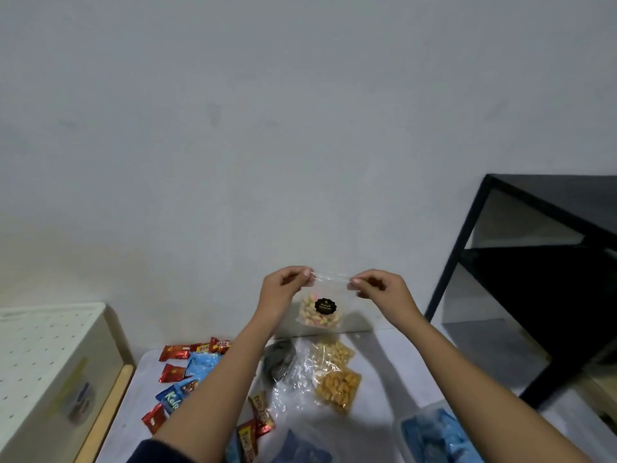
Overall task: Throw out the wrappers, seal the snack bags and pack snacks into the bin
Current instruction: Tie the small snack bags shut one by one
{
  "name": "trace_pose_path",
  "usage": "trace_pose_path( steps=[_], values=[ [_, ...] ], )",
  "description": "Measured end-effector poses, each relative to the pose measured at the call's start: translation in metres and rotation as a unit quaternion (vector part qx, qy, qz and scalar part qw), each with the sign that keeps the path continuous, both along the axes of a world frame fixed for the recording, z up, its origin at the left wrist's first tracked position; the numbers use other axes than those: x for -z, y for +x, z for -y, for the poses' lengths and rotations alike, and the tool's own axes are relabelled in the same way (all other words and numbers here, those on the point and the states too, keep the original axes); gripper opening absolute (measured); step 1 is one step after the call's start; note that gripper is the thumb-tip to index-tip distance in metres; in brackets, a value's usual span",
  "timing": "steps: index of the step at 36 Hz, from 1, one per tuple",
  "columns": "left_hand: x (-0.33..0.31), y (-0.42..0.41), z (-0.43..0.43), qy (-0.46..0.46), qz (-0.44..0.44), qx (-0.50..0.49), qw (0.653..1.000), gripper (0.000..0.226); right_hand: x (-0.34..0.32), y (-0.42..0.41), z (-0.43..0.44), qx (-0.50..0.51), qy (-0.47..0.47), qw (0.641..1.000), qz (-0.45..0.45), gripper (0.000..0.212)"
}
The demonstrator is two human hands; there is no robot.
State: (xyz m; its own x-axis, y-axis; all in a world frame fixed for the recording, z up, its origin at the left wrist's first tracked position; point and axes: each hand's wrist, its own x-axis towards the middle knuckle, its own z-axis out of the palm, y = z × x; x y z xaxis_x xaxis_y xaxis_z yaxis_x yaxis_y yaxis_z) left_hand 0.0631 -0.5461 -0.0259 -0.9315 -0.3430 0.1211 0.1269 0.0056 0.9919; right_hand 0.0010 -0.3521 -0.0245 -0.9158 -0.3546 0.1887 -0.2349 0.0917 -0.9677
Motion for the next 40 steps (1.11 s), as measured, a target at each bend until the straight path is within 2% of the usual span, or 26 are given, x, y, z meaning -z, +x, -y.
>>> trace_pose_path(
  steps=[4, 8, 13, 16, 23, 31, 38, 40],
  values=[
    [-0.01, -0.005, -0.003, -0.03, -0.022, -0.001, 0.999, 0.015, -0.008, -0.004, -0.005, 0.021, -0.005, 1.0, -0.008, 0.004],
    [-0.011, -0.007, -0.007, -0.054, -0.034, -0.012, 0.998, 0.015, -0.012, -0.002, -0.007, 0.018, 0.02, 0.999, -0.019, 0.01],
    [-0.009, -0.003, -0.013, -0.06, -0.032, -0.018, 0.998, 0.01, -0.014, 0.001, -0.007, 0.049, 0.077, 0.992, -0.085, 0.019],
    [-0.01, -0.001, -0.018, -0.07, -0.026, -0.023, 0.997, 0.01, -0.015, 0.001, -0.007, 0.048, 0.093, 0.99, -0.093, 0.016],
    [-0.024, 0.005, -0.031, -0.145, -0.037, -0.091, 0.985, 0.016, -0.025, 0.006, -0.006, -0.004, 0.088, 0.993, -0.075, 0.012],
    [-0.034, 0.011, -0.032, -0.163, -0.034, -0.093, 0.982, 0.019, -0.039, 0.011, 0.004, -0.036, 0.147, 0.983, -0.107, 0.021],
    [-0.036, 0.013, -0.027, -0.172, -0.038, -0.105, 0.979, 0.019, -0.048, 0.015, 0.011, -0.074, 0.17, 0.978, -0.091, 0.011],
    [-0.033, 0.014, -0.026, -0.188, -0.043, -0.1, 0.976, 0.015, -0.048, 0.016, 0.013, -0.084, 0.186, 0.974, -0.094, 0.015]
  ],
)
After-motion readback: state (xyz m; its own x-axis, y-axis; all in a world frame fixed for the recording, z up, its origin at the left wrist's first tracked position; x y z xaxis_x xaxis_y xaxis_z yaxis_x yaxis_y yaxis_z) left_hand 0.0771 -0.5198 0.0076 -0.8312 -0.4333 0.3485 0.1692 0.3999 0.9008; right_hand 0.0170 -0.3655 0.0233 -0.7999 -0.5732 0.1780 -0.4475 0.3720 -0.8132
